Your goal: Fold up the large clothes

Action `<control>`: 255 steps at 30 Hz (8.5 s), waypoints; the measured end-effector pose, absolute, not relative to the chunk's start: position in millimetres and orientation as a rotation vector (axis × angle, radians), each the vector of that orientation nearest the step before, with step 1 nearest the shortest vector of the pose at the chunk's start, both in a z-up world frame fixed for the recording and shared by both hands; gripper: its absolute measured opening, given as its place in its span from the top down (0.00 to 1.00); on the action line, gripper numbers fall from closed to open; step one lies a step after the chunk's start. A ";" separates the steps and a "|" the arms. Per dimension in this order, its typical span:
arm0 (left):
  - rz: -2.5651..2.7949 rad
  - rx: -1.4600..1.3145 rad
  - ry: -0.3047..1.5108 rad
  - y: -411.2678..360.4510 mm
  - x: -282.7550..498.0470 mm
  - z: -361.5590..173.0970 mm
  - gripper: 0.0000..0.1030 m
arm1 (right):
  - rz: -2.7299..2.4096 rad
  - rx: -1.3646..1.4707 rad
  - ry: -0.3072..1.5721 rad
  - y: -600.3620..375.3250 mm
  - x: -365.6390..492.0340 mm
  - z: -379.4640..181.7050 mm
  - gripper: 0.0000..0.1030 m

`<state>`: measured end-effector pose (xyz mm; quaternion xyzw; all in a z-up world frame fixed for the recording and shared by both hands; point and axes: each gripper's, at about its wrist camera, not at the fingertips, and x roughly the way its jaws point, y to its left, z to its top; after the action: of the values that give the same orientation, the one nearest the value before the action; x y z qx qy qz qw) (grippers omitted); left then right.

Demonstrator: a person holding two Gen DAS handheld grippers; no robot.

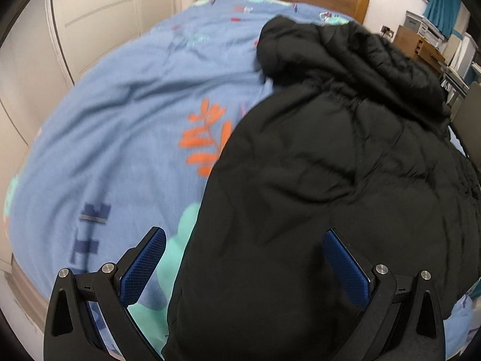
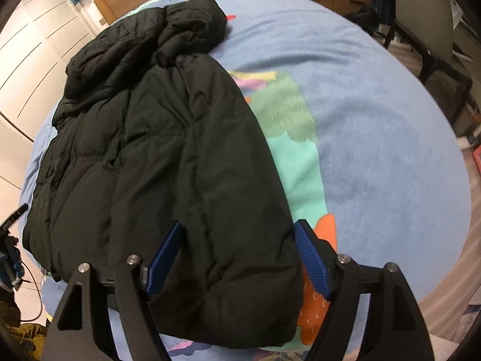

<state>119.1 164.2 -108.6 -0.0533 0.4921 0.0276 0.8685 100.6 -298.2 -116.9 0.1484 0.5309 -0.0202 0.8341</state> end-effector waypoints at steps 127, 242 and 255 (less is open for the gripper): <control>-0.165 -0.320 0.865 123.3 183.3 16.6 0.92 | 0.096 0.103 0.880 -226.1 142.4 -2.0 0.91; 0.006 -0.037 0.907 -10.9 603.4 -46.7 0.03 | -0.060 0.206 0.921 -189.6 599.1 -65.1 0.38; -0.048 -0.035 0.908 -21.2 628.5 -34.8 0.02 | 0.050 0.145 0.871 -141.4 599.5 -34.5 0.38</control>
<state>628.5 -21.2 -34.8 -0.0168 0.4387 -0.0232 0.8982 599.5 -141.4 -34.5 0.0703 0.4214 0.0240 0.9038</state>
